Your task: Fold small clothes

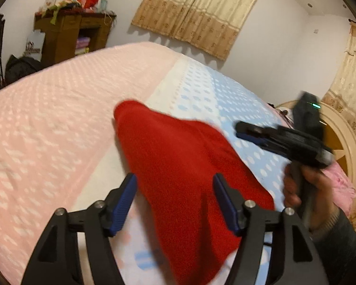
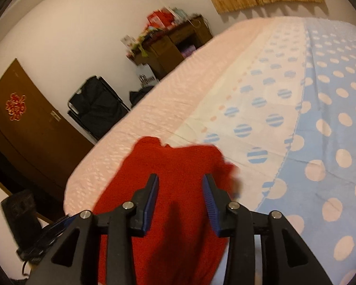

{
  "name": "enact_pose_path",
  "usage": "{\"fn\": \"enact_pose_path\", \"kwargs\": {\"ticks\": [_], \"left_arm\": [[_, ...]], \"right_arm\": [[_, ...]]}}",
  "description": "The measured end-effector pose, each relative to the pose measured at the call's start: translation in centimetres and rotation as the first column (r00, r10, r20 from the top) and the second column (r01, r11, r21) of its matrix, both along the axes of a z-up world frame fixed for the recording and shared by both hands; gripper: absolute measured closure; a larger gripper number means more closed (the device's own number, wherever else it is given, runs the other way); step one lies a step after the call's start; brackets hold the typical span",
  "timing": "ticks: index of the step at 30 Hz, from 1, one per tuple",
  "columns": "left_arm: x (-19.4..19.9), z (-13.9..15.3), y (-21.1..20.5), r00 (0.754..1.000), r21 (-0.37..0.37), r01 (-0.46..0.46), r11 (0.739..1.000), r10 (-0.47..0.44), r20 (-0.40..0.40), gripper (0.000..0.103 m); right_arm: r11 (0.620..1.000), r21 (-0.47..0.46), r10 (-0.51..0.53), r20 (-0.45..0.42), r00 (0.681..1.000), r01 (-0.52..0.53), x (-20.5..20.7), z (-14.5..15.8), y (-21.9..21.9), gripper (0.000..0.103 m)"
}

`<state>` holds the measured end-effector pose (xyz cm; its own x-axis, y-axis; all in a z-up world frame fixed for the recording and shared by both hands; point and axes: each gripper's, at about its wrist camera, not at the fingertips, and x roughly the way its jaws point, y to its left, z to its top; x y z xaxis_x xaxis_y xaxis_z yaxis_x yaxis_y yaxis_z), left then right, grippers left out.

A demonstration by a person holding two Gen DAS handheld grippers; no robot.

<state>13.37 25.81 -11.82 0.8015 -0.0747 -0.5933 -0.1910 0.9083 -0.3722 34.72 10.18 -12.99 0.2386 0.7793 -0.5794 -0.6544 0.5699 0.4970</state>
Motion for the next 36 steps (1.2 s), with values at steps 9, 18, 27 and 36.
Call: {"fn": "enact_pose_path", "kwargs": {"ticks": [9,18,27,36], "left_arm": [[2.4,-4.5,-0.2,0.989,0.034,0.015,0.999,-0.01,-0.148,0.032],[-1.9,-2.4,-1.5,0.997,0.018,0.006,1.0,-0.004,-0.071,0.031],[-2.7,-4.0,-3.1,0.992,0.099,0.028,0.995,-0.015,-0.127,0.014],[-6.9,-0.4,-4.7,0.998,0.169,-0.004,0.986,0.015,-0.064,0.01]], "right_arm": [[0.99,-0.057,0.125,-0.086,0.988,-0.13,-4.7,-2.1,1.5,0.059],[0.986,0.008,0.164,-0.076,0.984,-0.164,-7.0,-0.5,-0.8,0.059],[0.978,-0.101,0.174,-0.082,0.981,-0.182,-11.0,-3.9,-2.4,0.059],[0.996,-0.089,0.011,0.042,0.999,-0.007,-14.0,-0.4,-6.0,0.045]]}}
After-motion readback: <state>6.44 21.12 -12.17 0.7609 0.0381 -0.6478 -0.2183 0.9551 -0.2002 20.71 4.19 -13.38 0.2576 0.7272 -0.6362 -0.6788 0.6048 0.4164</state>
